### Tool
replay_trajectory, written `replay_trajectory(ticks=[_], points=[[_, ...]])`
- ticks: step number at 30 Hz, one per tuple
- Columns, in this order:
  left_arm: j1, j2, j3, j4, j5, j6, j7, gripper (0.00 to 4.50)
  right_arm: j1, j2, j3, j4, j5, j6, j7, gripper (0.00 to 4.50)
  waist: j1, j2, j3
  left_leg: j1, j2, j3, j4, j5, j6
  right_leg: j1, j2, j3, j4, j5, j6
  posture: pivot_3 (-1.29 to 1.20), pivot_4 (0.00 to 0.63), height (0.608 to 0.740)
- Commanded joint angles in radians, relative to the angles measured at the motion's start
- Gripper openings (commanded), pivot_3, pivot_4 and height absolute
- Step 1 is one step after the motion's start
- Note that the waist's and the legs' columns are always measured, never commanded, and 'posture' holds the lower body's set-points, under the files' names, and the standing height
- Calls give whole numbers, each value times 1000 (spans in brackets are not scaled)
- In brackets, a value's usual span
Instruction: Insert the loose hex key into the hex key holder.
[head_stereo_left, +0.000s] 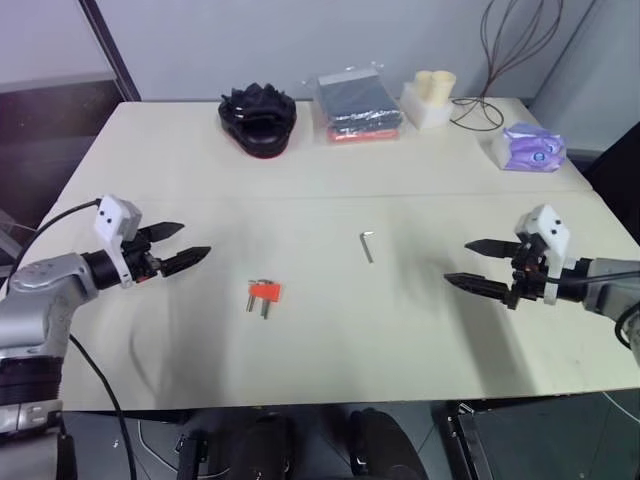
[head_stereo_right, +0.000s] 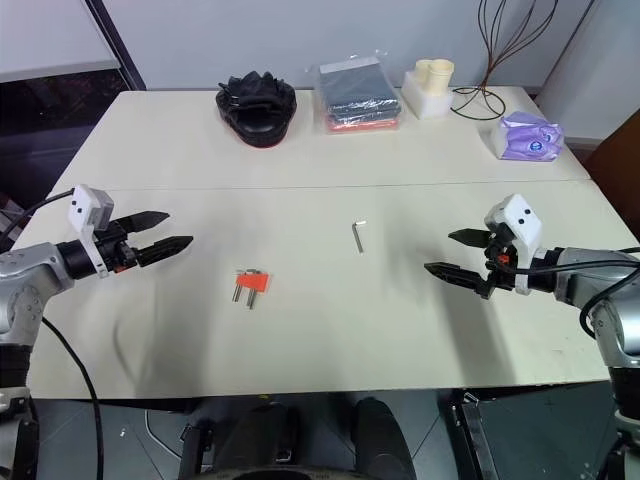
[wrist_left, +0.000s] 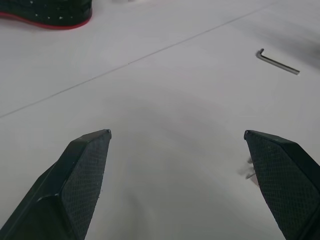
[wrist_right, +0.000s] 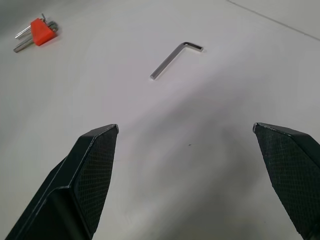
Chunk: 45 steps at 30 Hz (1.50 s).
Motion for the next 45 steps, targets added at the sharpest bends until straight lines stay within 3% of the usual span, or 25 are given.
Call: replay_trajectory(ticks=[1,8,13,18,22,26,31,39,45], points=[[-18,13,17,-10,2,-20,-3,4458,-16,5,-20,-4,-1,-23,-2,4500,0,0,0,0,0,0,0,0,0,0,0,0,0,0,0,0,150,740],[-39,26,1,25,28,-48,-27,4458,-37,13,-1,-4,-6,-27,-4,4500,0,0,0,0,0,0,0,0,0,0,0,0,0,0,0,0,150,740],[-156,57,-108,144,96,-151,-197,4458,-97,46,72,-65,20,21,3,4500,0,0,0,0,0,0,0,0,0,0,0,0,0,0,0,0,150,740],[-263,95,-230,244,163,-207,-386,4458,-177,149,208,-138,11,48,-21,4500,-3,0,0,0,0,1,0,0,0,-1,1,0,1,0,0,0,150,740],[-298,119,-274,301,206,-255,-464,4458,-243,310,371,-108,-84,0,-92,4500,-8,0,0,0,0,2,0,0,0,-1,3,0,1,0,0,0,150,740],[-294,123,-264,302,214,-269,-474,4458,-276,437,480,-58,-170,-33,-148,4500,-1,0,0,-1,0,3,1,0,0,-3,3,0,3,0,0,0,150,740],[-221,141,-226,202,181,-218,-464,4458,-345,605,599,140,-304,-171,-196,4500,-6,-1,0,-2,-1,5,4,0,0,-3,3,0,3,0,0,0,150,740],[-78,194,-208,46,156,-166,-469,4458,-439,704,641,394,-405,-347,-155,4500,-7,0,0,0,0,5,3,0,1,-3,4,0,5,0,0,0,150,740],[-43,193,-177,-13,123,-118,-429,4458,-442,746,649,443,-439,-390,-128,4500,-9,0,0,0,0,5,3,0,1,-3,4,0,6,0,0,0,150,740]])
